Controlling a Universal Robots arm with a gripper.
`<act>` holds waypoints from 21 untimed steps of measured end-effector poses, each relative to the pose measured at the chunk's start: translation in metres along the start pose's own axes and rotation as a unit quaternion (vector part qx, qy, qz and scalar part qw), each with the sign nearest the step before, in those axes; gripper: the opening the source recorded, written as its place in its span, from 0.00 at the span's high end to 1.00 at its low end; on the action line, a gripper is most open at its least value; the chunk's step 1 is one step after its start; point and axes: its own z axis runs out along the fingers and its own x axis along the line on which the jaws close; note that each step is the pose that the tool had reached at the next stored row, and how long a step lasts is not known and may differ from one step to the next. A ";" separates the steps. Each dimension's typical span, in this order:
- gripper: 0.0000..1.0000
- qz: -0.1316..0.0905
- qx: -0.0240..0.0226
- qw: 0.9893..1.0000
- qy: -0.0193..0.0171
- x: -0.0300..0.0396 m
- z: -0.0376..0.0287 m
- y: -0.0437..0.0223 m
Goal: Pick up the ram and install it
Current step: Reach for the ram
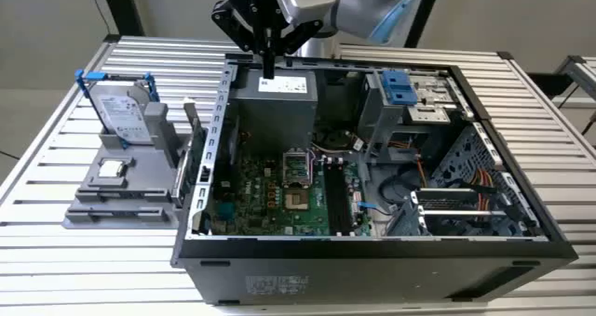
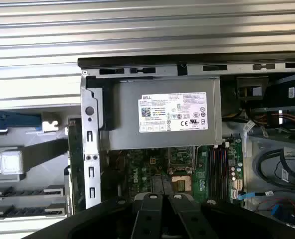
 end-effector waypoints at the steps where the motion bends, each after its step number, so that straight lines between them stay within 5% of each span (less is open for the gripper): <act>1: 1.00 0.000 0.000 1.000 0.000 0.0000 0.0000 0.0000; 21: 1.00 0.000 0.000 1.000 -0.001 0.0103 -0.0003 -0.0021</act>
